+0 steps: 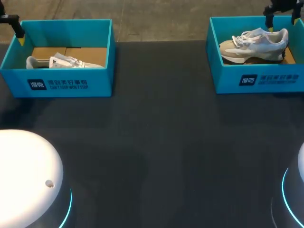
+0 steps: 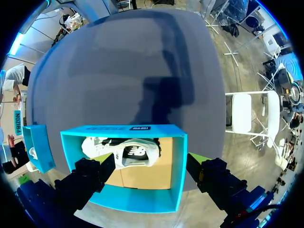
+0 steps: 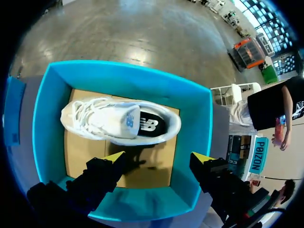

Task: Take the shoe out of the shoebox, open the shoe tongue, remove and reinsert the insole, then place the shoe into the shoebox

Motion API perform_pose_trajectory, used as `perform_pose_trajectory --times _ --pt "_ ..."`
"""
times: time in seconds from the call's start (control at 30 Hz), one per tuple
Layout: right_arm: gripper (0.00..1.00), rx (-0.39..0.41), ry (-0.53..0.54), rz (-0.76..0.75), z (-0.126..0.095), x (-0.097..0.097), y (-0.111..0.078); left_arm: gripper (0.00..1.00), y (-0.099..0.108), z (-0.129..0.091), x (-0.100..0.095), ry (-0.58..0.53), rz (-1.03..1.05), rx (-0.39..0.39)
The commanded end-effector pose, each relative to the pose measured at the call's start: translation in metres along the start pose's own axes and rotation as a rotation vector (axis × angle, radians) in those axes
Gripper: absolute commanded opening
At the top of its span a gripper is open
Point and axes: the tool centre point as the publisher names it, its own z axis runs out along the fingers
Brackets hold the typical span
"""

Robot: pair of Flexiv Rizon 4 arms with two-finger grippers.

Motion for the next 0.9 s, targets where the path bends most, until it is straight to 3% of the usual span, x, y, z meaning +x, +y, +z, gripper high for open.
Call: perform_pose_trajectory --times 0.03,0.2,0.4,0.7,0.9 --pt "0.86 0.019 0.014 0.001 0.012 -0.005 0.014 1.00 -0.001 0.000 0.000 0.002 0.000 -0.002" --pt "0.94 0.027 0.003 0.004 0.021 -0.008 0.021 1.00 -0.001 0.000 0.000 0.002 0.000 -0.002" --pt "0.91 0.047 0.012 0.005 0.037 -0.014 0.027 1.00 -0.001 0.000 0.000 0.002 0.000 -0.002" --pt "0.96 0.068 0.021 0.004 0.053 -0.017 0.030 1.00 -0.001 0.000 0.000 0.002 0.000 -0.002" --pt "0.92 0.085 0.015 0.001 0.063 -0.019 0.032 1.00 -0.001 0.000 0.000 0.002 0.000 -0.002"
